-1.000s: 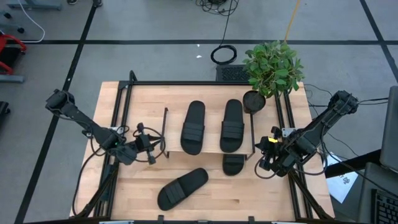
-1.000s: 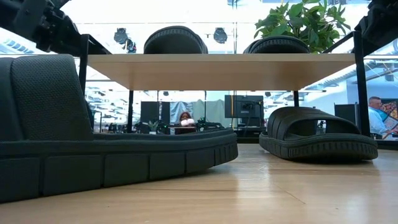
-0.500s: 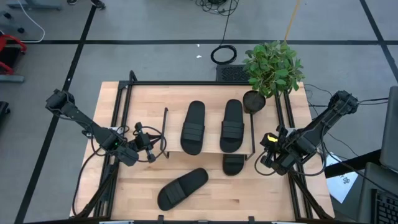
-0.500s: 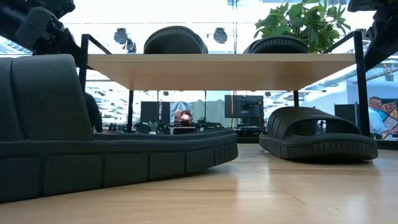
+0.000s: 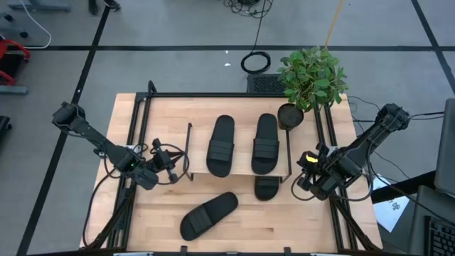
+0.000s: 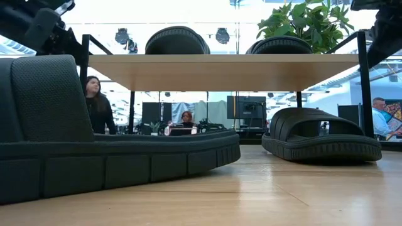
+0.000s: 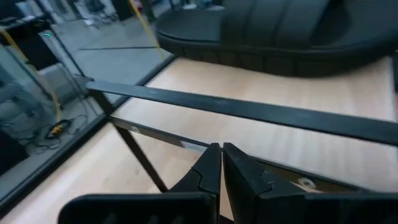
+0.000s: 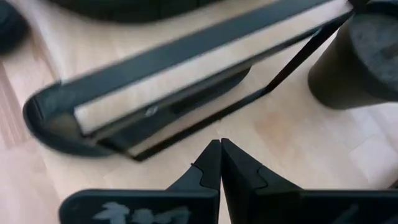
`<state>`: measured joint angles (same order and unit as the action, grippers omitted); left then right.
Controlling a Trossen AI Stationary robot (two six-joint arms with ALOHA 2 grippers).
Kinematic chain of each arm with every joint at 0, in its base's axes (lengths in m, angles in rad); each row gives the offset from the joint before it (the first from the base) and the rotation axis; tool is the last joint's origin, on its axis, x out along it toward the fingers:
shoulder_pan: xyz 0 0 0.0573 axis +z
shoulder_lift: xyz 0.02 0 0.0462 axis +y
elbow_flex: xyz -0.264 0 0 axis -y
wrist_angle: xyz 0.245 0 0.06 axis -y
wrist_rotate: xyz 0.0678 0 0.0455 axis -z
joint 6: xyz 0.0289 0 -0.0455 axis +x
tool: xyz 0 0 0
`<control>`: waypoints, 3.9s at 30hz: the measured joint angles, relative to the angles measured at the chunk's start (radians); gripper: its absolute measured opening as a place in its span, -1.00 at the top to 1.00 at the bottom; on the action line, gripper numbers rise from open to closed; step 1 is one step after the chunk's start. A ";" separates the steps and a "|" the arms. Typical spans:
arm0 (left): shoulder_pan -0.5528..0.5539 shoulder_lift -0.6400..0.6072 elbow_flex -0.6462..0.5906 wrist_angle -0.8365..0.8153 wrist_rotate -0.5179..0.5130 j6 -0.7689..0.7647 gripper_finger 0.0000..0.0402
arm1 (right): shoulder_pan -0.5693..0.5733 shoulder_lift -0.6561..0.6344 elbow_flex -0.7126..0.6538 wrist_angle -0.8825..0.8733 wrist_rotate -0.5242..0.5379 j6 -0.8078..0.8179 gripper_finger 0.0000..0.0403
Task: Pick and place slides into the shelf
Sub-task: Adjust the shelf, then put the black slides under the shelf
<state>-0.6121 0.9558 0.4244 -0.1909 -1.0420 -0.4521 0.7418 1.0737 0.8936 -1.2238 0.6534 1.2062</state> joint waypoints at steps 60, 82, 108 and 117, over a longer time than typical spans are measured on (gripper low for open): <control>0.057 -0.243 0.000 -0.168 -0.171 0.128 0.95 | 0.167 0.692 -0.233 1.484 0.109 -0.172 1.00; 0.057 -0.243 0.000 -0.180 -0.135 0.129 0.95 | 0.128 0.678 -0.233 1.368 0.097 -0.154 1.00; -0.336 -0.076 0.000 -0.074 0.081 0.147 0.95 | 0.435 -0.042 -0.269 1.483 0.189 -1.472 1.00; -0.478 0.267 -0.001 0.392 0.084 0.203 0.99 | 0.352 -0.313 -0.468 1.634 0.289 -1.665 1.00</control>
<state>-1.0902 1.2230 0.4236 0.2008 -0.9581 -0.2494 1.0936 0.7605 0.4251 0.4102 0.9424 -0.4590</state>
